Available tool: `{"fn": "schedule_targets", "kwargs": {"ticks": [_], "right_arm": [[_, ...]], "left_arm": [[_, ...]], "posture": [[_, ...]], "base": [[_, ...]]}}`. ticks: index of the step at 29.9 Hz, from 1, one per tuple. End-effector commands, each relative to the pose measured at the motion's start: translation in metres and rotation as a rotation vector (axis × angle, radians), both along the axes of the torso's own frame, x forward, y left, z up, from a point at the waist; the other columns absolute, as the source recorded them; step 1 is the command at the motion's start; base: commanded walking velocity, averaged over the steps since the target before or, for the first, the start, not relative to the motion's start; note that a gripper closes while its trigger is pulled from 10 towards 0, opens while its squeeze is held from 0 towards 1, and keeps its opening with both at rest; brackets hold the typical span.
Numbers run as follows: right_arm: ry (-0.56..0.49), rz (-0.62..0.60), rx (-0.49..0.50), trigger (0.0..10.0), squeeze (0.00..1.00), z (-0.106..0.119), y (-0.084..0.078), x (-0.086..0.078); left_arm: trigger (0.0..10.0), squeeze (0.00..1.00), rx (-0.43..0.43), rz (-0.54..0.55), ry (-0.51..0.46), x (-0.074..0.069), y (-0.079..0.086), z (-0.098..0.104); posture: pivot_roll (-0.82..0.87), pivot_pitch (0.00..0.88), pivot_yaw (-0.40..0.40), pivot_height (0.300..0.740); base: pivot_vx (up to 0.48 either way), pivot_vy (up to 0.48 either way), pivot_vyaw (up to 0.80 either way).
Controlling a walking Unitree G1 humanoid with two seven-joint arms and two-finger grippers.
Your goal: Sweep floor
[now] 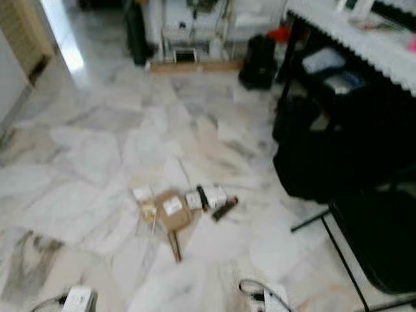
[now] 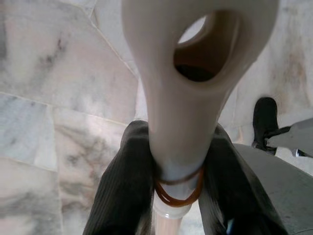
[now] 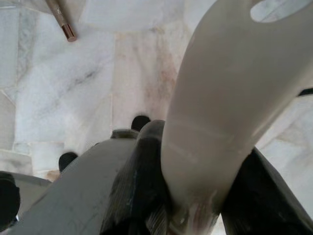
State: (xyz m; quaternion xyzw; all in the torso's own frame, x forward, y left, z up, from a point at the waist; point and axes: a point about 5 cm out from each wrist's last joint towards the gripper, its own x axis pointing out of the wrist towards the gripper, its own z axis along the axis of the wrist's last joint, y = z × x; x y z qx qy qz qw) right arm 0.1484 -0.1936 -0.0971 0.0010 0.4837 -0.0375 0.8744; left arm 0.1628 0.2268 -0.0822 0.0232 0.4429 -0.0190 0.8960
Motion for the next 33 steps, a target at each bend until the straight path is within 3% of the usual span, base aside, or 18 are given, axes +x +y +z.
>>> {"fn": "schedule_targets", "kwargs": {"ticks": [1, 10, 18, 23, 33], "right_arm": [[-0.011, 0.006, 0.008, 10.0, 0.00, 0.0008, 0.0027, 0.0026], [-0.021, 0.029, 0.003, 10.0, 0.00, 0.0014, 0.0021, 0.0033], [-0.025, 0.037, 0.010, 10.0, 0.00, 0.0015, 0.0026, 0.0033], [-0.025, 0.011, 0.012, 10.0, 0.00, 0.0011, 0.0028, 0.0025], [-0.047, 0.048, -0.074, 10.0, 0.00, 0.0030, -0.0003, 0.0046]], "left_arm": [[10.0, 0.00, 0.016, 0.009, 0.038, -0.0116, 0.0038, -0.0043], [10.0, 0.00, 0.010, 0.027, 0.047, -0.0150, 0.0028, -0.0061], [10.0, 0.00, 0.017, 0.030, 0.051, -0.0169, 0.0055, -0.0061], [10.0, 0.00, 0.023, 0.030, 0.057, -0.0192, 0.0081, -0.0064], [10.0, 0.00, 0.039, 0.022, 0.017, -0.0169, 0.0066, -0.0048]], "posture": [[0.02, 0.065, 0.039, 0.740], [0.02, 0.063, 0.036, 0.740], [0.02, 0.065, 0.036, 0.740], [0.02, 0.066, 0.037, 0.740], [0.02, 0.065, 0.042, 0.740]], "base": [[0.000, 0.000, 0.00], [0.000, 0.000, 0.00], [0.000, 0.000, 0.77], [0.000, 0.000, 0.00], [0.000, 0.000, 0.00]]}}
